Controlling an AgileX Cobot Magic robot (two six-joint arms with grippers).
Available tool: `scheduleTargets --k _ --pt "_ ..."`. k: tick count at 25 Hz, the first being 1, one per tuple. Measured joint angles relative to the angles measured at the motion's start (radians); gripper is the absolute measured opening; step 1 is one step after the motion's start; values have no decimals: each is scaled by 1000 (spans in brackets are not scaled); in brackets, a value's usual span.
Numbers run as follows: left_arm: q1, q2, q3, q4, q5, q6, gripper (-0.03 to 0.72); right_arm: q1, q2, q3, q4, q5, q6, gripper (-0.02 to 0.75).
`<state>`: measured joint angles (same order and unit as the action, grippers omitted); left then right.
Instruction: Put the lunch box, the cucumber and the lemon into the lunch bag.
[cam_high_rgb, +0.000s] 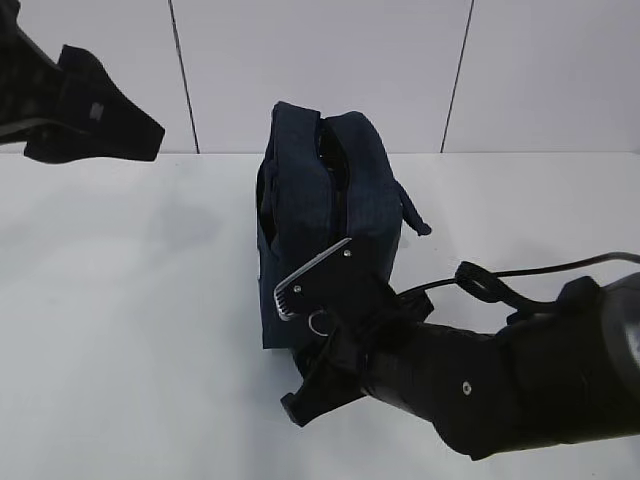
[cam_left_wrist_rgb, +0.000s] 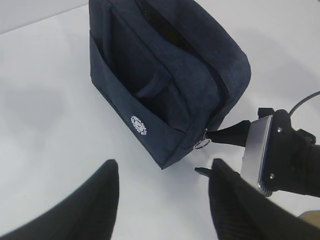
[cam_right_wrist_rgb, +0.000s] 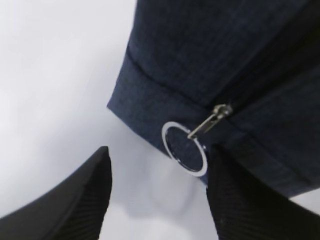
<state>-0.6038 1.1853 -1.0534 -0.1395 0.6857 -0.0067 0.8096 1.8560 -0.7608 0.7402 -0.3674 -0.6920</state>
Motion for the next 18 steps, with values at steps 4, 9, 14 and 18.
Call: scheduleTargets --k 4,9,14,18 --pt "0 0 0 0 0 0 404 0 0 0 0 59 4 475" --pt "0 0 0 0 0 0 404 0 0 0 0 38 26 474" --pt "0 0 0 0 0 0 404 0 0 0 -33 -2 58 441" --pt "0 7 0 0 0 0 404 0 0 0 -84 -1 104 370"
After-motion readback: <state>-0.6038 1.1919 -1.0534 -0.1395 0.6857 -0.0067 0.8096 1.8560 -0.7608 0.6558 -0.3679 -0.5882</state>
